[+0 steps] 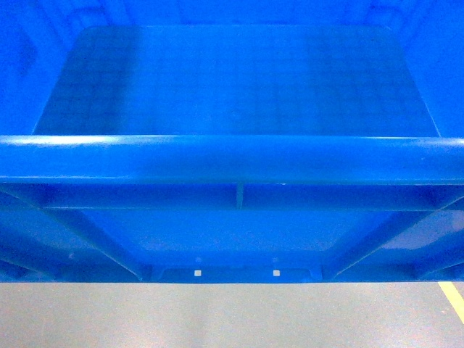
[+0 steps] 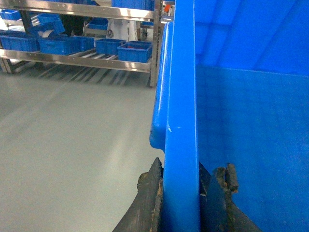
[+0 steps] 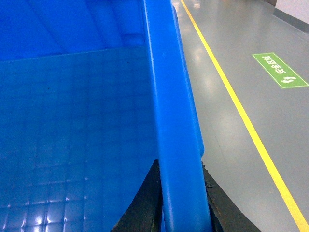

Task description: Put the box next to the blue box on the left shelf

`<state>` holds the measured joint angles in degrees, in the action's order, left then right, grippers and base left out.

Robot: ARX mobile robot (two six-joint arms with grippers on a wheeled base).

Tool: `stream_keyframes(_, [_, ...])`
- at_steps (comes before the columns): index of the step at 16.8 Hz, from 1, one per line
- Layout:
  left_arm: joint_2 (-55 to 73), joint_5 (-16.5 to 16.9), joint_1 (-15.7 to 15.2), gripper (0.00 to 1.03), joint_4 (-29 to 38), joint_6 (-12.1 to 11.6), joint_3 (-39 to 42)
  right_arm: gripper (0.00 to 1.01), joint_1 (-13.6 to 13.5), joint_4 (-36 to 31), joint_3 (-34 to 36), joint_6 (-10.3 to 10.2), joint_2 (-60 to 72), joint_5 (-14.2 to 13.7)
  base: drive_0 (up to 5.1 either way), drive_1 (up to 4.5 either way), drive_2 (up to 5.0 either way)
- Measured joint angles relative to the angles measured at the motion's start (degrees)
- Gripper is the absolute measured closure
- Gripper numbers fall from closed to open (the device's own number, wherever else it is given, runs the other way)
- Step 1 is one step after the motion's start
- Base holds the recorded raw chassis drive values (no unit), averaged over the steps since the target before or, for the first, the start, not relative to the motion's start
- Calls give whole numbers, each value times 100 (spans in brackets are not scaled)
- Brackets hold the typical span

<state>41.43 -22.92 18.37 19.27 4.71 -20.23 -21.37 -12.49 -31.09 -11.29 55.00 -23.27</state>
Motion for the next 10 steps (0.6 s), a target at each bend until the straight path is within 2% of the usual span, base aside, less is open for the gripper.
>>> stream_keyframes(10, [9, 2, -9, 93, 9, 0, 2, 89, 0, 0, 0, 4, 2, 15, -8, 393, -410])
